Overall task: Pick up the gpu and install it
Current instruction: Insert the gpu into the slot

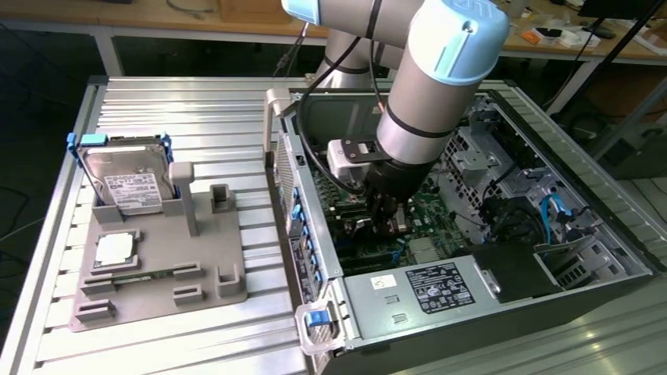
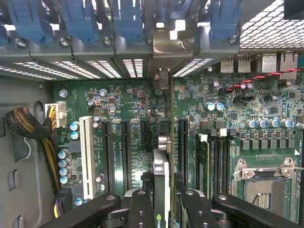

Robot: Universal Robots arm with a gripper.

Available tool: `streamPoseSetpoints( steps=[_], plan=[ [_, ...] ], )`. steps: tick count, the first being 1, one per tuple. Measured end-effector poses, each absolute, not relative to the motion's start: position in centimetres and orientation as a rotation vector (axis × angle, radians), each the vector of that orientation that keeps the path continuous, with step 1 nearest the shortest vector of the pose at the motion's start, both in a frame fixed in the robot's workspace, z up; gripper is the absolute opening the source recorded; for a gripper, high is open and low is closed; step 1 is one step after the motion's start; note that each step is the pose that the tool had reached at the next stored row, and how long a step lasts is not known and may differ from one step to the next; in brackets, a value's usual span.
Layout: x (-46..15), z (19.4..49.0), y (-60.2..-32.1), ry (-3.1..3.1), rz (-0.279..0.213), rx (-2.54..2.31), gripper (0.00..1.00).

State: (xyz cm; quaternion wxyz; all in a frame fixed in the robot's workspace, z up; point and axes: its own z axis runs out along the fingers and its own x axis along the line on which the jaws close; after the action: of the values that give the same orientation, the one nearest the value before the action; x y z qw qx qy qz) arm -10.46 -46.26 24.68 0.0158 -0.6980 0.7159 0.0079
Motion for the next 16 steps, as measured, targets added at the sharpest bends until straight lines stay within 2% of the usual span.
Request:
streamPoseSetpoints(
  steps=[16],
  plan=[
    [-10.47, 24.65, -46.25, 2.227, 0.025, -2.170, 0.28]
  ],
)
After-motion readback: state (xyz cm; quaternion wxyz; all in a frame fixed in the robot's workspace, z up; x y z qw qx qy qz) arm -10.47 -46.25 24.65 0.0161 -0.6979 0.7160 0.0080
